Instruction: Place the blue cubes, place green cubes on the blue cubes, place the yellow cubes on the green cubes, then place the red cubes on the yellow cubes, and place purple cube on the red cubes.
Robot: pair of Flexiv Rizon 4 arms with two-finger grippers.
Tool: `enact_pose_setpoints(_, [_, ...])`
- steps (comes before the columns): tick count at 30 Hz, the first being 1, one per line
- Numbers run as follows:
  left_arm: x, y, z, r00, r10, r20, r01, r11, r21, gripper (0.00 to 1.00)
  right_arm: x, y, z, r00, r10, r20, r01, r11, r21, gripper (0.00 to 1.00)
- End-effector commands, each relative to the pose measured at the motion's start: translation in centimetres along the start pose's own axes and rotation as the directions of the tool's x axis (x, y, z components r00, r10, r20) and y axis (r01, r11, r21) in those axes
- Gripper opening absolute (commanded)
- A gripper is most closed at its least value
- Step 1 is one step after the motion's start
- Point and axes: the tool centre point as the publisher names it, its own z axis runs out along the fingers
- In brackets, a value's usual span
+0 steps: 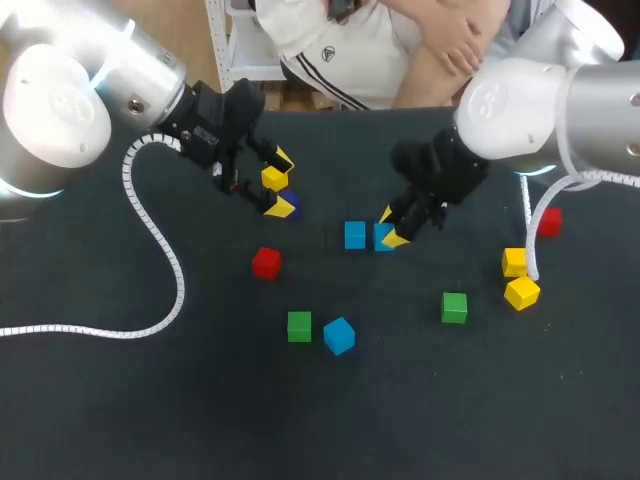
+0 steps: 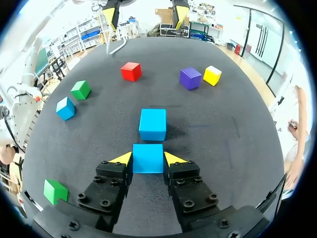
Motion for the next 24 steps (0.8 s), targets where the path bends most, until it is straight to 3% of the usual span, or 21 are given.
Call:
enact_pose_setpoints(1, [0.05,0.01,-0.01,1.0,0.001,0.001,-0.001,1.0,0.0,1.0,-0.01,-0.31,-0.03,1.0,-0.002,0.0,0.002,1.0,0.002,0.0])
enact_pose_setpoints(24, [0.05,0.01,-0.01,1.0,0.001,0.001,-0.001,1.0,0.0,1.0,-0.13,-0.68,0.21,1.0,0.007,0.004,-0.007,1.0,-0.002,0.0])
